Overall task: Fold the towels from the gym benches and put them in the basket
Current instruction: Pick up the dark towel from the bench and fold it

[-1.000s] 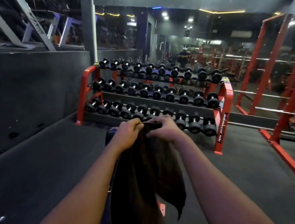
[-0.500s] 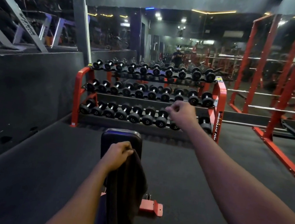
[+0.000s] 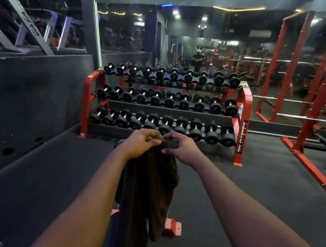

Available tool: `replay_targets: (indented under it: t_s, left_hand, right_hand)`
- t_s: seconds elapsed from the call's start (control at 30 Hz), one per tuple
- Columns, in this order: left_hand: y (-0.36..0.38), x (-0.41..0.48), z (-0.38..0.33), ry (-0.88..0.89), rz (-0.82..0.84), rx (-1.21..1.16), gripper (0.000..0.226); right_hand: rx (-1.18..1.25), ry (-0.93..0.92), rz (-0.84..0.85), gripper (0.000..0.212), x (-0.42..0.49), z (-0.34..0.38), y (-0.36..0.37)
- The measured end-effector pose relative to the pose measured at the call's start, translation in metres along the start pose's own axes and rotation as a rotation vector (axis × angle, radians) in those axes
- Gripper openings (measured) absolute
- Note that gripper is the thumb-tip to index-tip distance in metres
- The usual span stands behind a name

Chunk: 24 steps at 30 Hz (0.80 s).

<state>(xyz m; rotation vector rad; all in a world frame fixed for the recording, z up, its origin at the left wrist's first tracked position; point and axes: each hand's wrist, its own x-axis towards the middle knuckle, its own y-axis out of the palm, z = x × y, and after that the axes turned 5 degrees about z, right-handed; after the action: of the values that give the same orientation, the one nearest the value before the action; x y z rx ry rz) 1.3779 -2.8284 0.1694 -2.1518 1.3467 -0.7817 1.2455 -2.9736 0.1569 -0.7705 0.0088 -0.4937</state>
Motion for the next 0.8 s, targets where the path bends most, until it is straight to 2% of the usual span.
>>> replay_targets:
  t_s: [0.07, 0.17, 0.27, 0.37, 0.47, 0.53, 0.6, 0.67, 0.73, 0.77, 0.8]
  left_hand:
    - [0.001, -0.002, 0.001, -0.006, 0.047, 0.006, 0.016]
    - [0.002, -0.007, 0.002, -0.035, 0.040, 0.027, 0.008]
    - [0.009, -0.012, 0.017, -0.075, 0.035, 0.025, 0.009]
    - [0.027, -0.017, 0.037, -0.123, 0.003, 0.071, 0.014]
    - [0.041, -0.027, 0.048, -0.235, -0.086, 0.131, 0.015]
    - [0.042, -0.029, 0.050, -0.265, -0.168, 0.131, 0.016]
    - [0.036, -0.025, 0.045, -0.212, -0.279, 0.137, 0.019]
    - [0.030, -0.016, 0.030, -0.104, -0.278, 0.130, 0.019]
    - [0.025, -0.004, 0.007, 0.006, -0.199, 0.114, 0.011]
    - [0.023, 0.002, -0.002, 0.055, -0.180, 0.106, 0.009]
    - [0.021, 0.008, -0.008, 0.095, -0.182, 0.099, 0.009]
  right_hand:
    - [-0.085, 0.042, 0.020, 0.024, 0.003, 0.001, -0.002]
    - [-0.209, 0.120, -0.059, 0.035, 0.006, -0.003, -0.009]
    - [-0.220, 0.046, -0.268, 0.039, 0.006, 0.001, -0.016]
    - [-0.165, -0.010, -0.533, 0.031, 0.002, 0.008, -0.022]
    - [-0.099, 0.044, -0.756, 0.022, -0.005, 0.008, -0.031]
    - [-0.052, 0.138, -0.833, 0.018, -0.006, 0.001, -0.035]
    - [-0.033, 0.221, -0.701, 0.015, -0.005, -0.003, -0.038]
    - [-0.021, 0.187, -0.345, 0.038, -0.007, -0.002, -0.036]
    - [-0.036, 0.141, -0.033, 0.063, -0.012, 0.007, -0.028]
    - [-0.059, 0.121, 0.040, 0.061, -0.013, 0.010, -0.024]
    - [-0.084, 0.099, 0.058, 0.048, -0.011, 0.011, -0.020]
